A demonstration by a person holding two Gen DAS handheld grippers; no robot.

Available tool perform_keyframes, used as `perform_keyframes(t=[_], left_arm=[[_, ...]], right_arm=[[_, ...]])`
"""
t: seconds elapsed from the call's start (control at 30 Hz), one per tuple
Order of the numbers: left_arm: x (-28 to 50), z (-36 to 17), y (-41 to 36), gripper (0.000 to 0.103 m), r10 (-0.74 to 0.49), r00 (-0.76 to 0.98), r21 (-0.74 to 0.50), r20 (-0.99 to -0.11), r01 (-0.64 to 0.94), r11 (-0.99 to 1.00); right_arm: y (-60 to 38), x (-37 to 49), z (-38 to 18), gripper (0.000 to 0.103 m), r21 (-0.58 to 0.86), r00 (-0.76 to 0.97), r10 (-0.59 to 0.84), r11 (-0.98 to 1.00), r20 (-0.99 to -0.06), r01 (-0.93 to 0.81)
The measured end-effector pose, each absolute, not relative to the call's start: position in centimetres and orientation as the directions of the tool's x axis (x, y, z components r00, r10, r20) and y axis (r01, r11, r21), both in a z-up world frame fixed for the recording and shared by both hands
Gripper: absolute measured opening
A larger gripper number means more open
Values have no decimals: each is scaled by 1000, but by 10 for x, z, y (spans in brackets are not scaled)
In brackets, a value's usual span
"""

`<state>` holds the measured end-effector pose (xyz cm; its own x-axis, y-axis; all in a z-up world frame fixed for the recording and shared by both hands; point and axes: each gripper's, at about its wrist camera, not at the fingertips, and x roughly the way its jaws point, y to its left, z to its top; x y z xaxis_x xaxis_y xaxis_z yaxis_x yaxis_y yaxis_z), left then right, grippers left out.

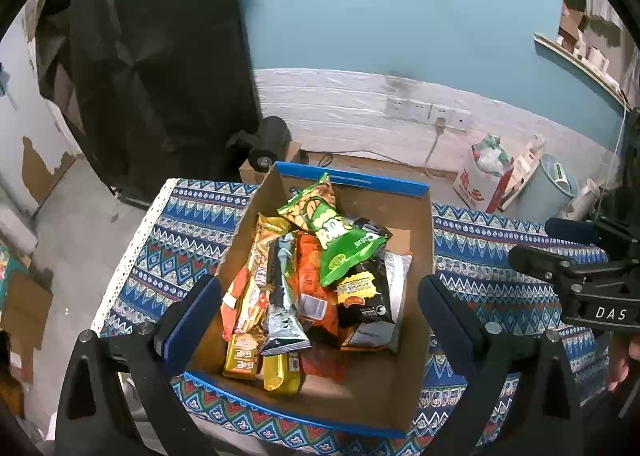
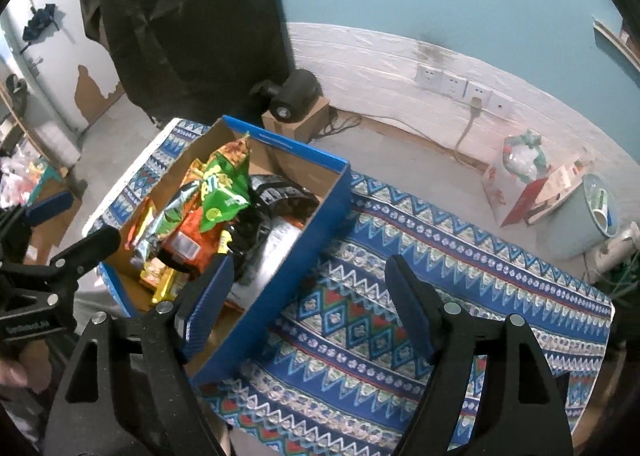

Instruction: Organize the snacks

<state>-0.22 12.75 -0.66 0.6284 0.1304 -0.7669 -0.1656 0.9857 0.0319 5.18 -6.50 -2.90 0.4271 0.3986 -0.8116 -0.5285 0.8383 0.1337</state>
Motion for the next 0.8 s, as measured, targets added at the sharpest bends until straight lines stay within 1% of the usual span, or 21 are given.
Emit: perform_keyframes(t=[0.33, 0.8], left_arm=[[-2, -4, 111, 100, 135, 633, 62, -763, -136, 989], [0, -9, 104, 100, 144, 619, 76, -772, -135, 988]], right_arm=[[-84, 50, -39, 77, 139, 417, 386, 848, -823, -511], [-88, 47, -33, 77, 148, 419, 401, 843, -815, -517]])
